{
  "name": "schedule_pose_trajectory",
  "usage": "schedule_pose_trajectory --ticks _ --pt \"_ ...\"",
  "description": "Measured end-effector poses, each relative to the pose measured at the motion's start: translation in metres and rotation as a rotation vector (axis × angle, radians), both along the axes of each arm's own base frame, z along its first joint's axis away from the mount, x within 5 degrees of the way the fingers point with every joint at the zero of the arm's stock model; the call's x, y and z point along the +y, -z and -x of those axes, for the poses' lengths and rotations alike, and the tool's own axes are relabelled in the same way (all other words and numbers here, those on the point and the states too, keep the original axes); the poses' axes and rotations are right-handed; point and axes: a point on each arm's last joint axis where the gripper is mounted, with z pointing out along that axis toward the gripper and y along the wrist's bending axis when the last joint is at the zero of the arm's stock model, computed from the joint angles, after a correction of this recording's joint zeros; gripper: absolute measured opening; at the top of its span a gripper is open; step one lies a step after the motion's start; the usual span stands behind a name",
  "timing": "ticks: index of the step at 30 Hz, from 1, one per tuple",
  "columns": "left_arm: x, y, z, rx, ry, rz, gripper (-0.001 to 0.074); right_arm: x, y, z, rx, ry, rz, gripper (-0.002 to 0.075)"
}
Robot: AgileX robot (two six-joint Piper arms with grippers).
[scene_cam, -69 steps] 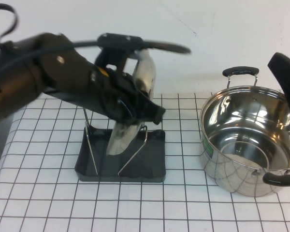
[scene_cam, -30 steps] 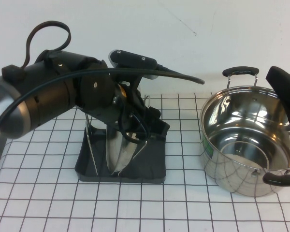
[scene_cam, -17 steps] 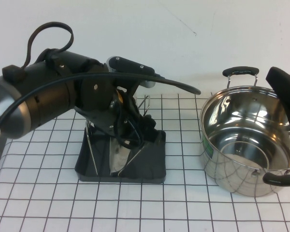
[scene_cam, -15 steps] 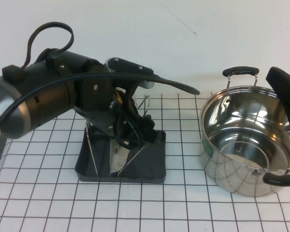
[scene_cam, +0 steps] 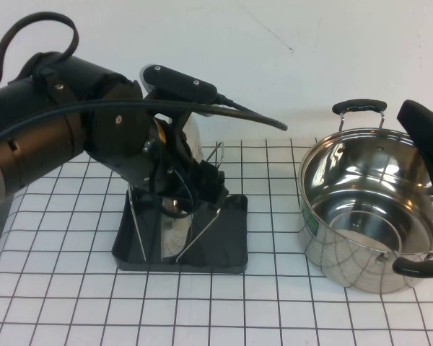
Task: Put pot lid on rack
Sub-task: Place the pot lid on the pot rack
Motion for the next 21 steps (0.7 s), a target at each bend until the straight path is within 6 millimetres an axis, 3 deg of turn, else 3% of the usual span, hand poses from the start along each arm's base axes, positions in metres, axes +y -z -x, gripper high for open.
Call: schedule_pose_trajectory --ticks 8,21 --pt "0.003 0.0 0.003 0.021 -0.002 -0.024 0.0475 -0.001 0.004 -0.001 0.035 0.016 0.019 0.0534" --pt "0.017 -0.02 0.016 -0.012 -0.039 -0.05 0.0475 -0.003 0.01 -0.002 0.093 0.042 0.049 0.0534"
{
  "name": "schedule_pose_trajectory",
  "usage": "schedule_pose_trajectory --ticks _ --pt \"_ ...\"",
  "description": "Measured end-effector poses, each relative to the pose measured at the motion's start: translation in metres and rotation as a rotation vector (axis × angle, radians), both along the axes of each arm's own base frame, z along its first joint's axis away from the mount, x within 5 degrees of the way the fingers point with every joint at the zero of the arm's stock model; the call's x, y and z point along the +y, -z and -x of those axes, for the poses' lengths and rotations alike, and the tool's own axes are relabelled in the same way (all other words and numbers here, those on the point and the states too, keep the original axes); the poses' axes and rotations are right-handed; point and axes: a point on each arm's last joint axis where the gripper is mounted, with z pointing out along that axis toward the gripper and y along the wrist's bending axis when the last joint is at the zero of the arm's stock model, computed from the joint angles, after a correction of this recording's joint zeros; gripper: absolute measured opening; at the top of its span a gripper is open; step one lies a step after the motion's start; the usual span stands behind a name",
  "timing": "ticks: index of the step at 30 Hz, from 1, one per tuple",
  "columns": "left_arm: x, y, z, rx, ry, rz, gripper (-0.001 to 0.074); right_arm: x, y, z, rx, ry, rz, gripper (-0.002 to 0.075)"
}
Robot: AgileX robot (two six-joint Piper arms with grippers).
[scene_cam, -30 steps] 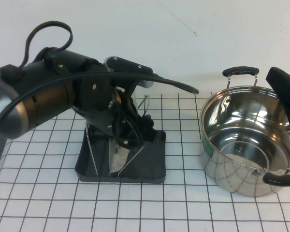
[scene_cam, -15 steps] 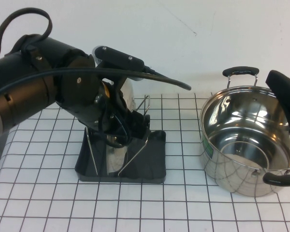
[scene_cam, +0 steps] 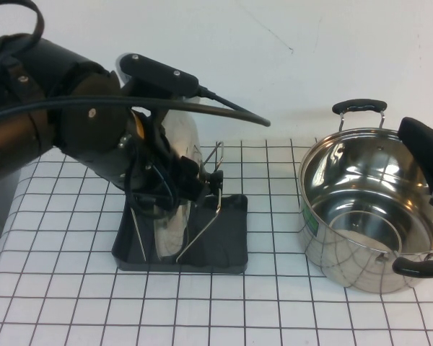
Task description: Put pot lid on rack
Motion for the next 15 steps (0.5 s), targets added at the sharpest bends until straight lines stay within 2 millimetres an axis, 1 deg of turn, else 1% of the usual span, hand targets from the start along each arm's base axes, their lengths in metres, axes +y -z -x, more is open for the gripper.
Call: schedule_pose_trajectory --ticks 6,11,13,15 --pt "0.008 -0.01 0.007 -0.024 -0.026 -0.013 0.0475 0.0 0.0 0.0 0.0 0.0 0.0 0.0534" --pt "0.018 -0.03 0.02 -0.069 -0.037 0.009 0.0465 0.0 0.0 0.0 0.003 0.001 0.002 0.0533" --pt "0.024 -0.04 0.029 -0.09 -0.045 0.021 0.0414 0.0 0.0 0.0 0.008 0.002 -0.006 0.0533" --pt "0.033 -0.053 0.041 -0.124 -0.054 0.023 0.032 -0.001 -0.002 0.002 0.016 0.001 -0.041 0.0523"
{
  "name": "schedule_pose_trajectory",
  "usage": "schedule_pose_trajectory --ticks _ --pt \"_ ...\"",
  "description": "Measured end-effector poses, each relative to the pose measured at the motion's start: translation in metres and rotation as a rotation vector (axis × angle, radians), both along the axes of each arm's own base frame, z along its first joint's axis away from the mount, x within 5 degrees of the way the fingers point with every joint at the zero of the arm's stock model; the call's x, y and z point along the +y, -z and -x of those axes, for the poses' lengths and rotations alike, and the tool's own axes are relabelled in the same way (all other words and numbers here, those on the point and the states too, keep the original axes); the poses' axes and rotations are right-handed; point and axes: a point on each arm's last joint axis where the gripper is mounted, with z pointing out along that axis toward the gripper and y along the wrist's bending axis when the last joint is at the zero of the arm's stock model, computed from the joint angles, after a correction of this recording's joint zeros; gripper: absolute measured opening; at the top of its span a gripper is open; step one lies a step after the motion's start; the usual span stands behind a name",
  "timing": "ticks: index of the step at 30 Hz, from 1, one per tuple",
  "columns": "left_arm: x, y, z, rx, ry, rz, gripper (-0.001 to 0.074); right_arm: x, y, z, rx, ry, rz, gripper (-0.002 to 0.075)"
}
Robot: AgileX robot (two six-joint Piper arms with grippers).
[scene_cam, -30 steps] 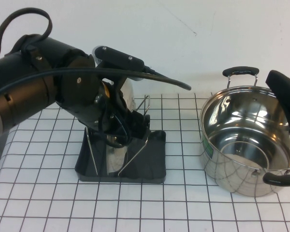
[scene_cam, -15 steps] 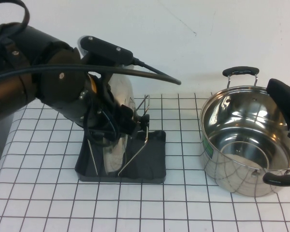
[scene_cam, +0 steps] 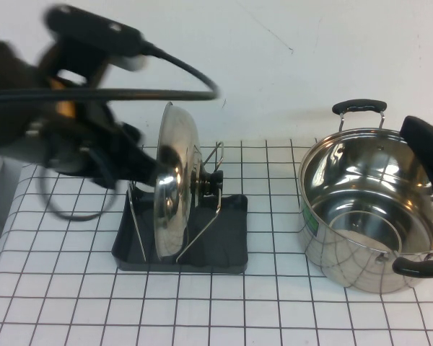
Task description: Put pot lid on rack
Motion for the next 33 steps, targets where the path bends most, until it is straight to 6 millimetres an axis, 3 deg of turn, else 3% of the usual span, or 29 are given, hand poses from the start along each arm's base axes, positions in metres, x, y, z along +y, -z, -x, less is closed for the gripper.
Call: schedule_pose_trajectory --ticks 2,4,11,14,16,22,29,33 --pt "0.015 -0.014 0.018 -0.059 -0.01 -0.005 0.016 -0.001 -0.005 0.005 -0.008 -0.008 -0.028 0.049" --pt "0.031 -0.022 0.038 -0.108 -0.025 -0.004 0.0074 -0.002 -0.013 0.013 -0.042 -0.023 -0.036 0.0418" --pt "0.084 -0.008 0.109 -0.255 -0.144 0.102 0.0005 -0.012 -0.04 0.054 -0.161 -0.053 -0.014 0.0083" --pt "0.107 0.009 0.139 -0.352 -0.205 0.19 0.0001 -0.021 -0.045 0.072 -0.158 -0.026 -0.018 0.0022" --pt "0.12 0.022 0.156 -0.406 -0.237 0.234 0.0 -0.025 -0.044 0.083 -0.161 -0.017 -0.028 0.001" --pt "0.138 0.074 0.18 -0.47 -0.286 0.297 -0.0001 -0.034 -0.028 0.116 -0.192 -0.036 -0.078 0.0" --pt "0.144 0.108 0.189 -0.485 -0.277 0.303 -0.0001 -0.045 -0.03 0.161 -0.394 -0.062 -0.03 -0.0001" --pt "0.142 0.12 0.189 -0.451 -0.277 0.307 -0.0001 -0.046 -0.029 0.173 -0.466 -0.069 0.063 -0.0001"
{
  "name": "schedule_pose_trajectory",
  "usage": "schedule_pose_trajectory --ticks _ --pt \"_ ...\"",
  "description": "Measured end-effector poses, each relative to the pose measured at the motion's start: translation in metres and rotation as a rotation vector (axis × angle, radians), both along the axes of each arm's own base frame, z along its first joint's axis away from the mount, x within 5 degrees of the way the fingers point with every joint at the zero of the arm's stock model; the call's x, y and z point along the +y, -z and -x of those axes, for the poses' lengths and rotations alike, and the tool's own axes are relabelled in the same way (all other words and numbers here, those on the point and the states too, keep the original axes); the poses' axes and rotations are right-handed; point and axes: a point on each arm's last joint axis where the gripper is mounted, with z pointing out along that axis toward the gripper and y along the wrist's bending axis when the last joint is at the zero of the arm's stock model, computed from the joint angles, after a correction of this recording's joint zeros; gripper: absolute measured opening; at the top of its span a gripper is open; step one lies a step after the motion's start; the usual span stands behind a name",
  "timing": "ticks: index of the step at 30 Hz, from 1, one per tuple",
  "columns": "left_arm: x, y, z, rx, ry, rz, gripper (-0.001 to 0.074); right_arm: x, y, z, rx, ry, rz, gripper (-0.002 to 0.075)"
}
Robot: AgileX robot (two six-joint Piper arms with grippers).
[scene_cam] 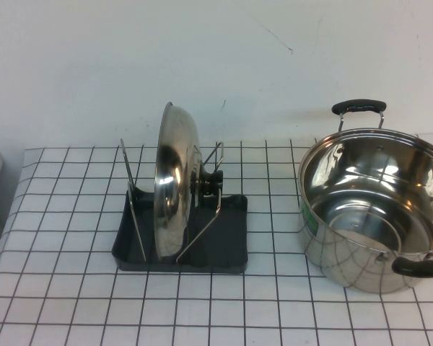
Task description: Put pot lid on rack
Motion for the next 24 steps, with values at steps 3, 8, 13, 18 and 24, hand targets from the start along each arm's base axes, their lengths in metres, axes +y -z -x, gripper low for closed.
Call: schedule_pose_trajectory --ticks 3,8,13,18,24 --pt "-0.001 0.003 -0.001 0.009 0.0 0.008 -0.0001 0.001 0.003 0.001 0.006 0.003 0.045 -0.0001" --pt "-0.001 0.003 -0.001 0.008 0.002 0.012 -0.0001 0.002 0.008 -0.001 0.04 0.002 0.085 -0.0001" --pt "-0.001 0.003 -0.001 0.01 0.002 0.015 -0.0001 0.007 0.021 -0.002 0.083 -0.048 0.114 -0.0001" --pt "-0.001 0.003 -0.001 0.008 0.003 0.017 -0.0001 0.019 0.038 0.002 0.13 -0.196 0.19 -0.0001" --pt "-0.001 0.003 -0.001 0.008 0.003 0.017 -0.0001 0.011 0.042 -0.008 0.147 -0.067 0.147 -0.0001"
